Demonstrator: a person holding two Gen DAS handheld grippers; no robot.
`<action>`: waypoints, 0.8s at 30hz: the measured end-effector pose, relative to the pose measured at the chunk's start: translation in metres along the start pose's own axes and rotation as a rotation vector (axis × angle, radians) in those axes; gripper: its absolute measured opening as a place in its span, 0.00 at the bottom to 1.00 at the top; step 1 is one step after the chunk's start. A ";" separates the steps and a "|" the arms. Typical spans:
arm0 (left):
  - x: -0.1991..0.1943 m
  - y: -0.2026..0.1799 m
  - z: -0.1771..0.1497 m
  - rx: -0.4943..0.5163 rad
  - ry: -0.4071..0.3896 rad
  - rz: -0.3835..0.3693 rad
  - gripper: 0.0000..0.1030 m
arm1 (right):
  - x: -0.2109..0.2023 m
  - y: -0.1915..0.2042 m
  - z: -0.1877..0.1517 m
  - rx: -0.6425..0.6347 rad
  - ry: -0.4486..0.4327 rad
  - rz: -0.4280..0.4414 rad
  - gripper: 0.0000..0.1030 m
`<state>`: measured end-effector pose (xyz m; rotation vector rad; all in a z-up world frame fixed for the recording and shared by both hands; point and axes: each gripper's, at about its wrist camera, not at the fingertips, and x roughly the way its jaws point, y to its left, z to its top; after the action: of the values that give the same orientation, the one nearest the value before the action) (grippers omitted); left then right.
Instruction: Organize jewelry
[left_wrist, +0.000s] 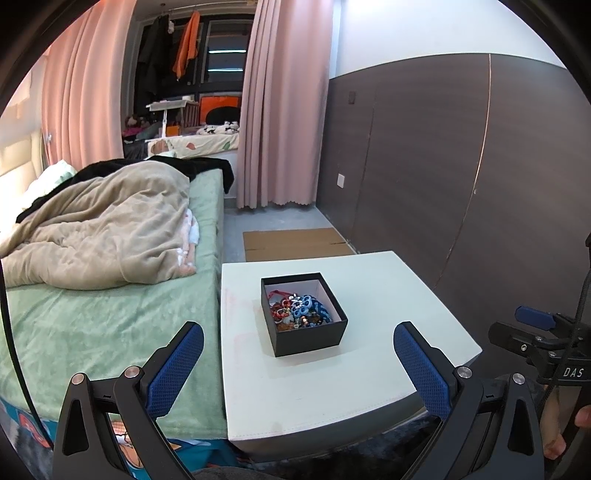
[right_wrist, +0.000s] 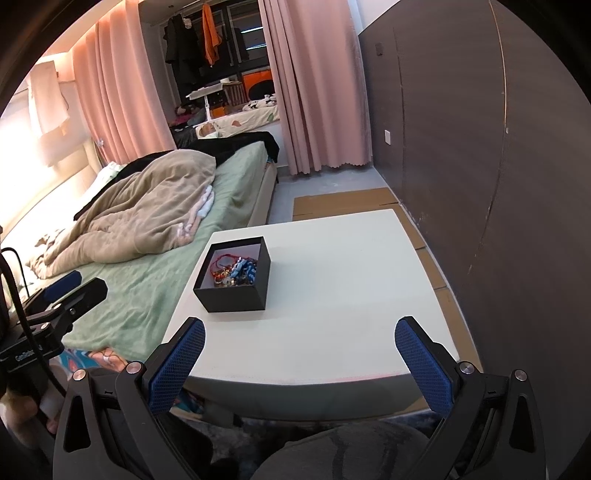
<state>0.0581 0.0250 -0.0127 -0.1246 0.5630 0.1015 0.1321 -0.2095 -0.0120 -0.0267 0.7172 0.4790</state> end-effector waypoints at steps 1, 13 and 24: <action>0.000 -0.001 0.000 -0.001 0.000 -0.001 0.99 | 0.000 0.000 0.000 -0.001 0.000 -0.001 1.00; -0.001 0.001 0.001 0.001 -0.004 0.006 0.99 | 0.002 -0.001 0.001 0.000 -0.001 0.003 1.00; -0.002 -0.003 0.003 0.000 0.006 0.008 0.99 | 0.003 -0.002 0.000 0.006 0.007 -0.001 1.00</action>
<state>0.0586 0.0224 -0.0094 -0.1231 0.5695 0.1091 0.1352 -0.2097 -0.0140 -0.0233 0.7254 0.4763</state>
